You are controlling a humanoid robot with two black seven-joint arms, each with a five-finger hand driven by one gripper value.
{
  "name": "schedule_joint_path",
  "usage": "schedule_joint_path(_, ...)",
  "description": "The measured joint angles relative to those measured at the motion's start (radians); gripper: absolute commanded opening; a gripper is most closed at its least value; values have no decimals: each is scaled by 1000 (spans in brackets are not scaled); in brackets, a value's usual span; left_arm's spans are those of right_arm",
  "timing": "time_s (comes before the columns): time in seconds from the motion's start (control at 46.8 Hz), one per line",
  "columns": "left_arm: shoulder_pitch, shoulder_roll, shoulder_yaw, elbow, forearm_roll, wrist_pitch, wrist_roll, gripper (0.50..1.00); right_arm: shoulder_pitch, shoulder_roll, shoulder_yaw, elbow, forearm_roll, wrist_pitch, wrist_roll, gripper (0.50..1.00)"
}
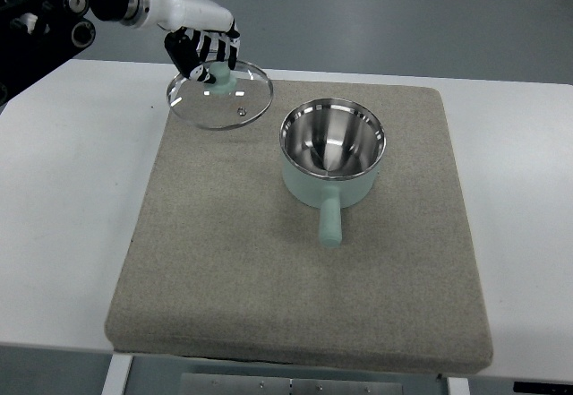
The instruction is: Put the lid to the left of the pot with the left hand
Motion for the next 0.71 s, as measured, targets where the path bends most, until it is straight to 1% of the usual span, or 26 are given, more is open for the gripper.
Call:
schedule_joint_path(0.15,54,6,0,4,-2,0,0,500,0,0,0,0,0,0,0,924)
schedule_joint_path(0.321,101,1,0,37,4,3,1,500,0,0,0,0,0,0,0,924)
schedule_joint_path(0.556,137,-9,-3,57,-14,59,1,500,0,0,0,0,0,0,0,924)
schedule_joint_path(0.578,136,-9,-4,58,-14,66,1,584,0,0,0,0,0,0,0,924)
schedule_joint_path(0.599,135,-9,-6,59,-17,80,1,678,0,0,0,0,0,0,0,924)
schedule_joint_path(0.62,134,-9,-8,59,-22,95,1,760,0,0,0,0,0,0,0,924)
schedule_joint_path(0.642,132,-8,-9,60,-28,112,0,829,0,0,0,0,0,0,0,924)
schedule_joint_path(0.684,130,-4,-11,64,-59,164,-1,938,0,0,0,0,0,0,0,924)
schedule_joint_path(0.706,130,-3,-11,69,-79,191,-1,983,0,0,0,0,0,0,0,924)
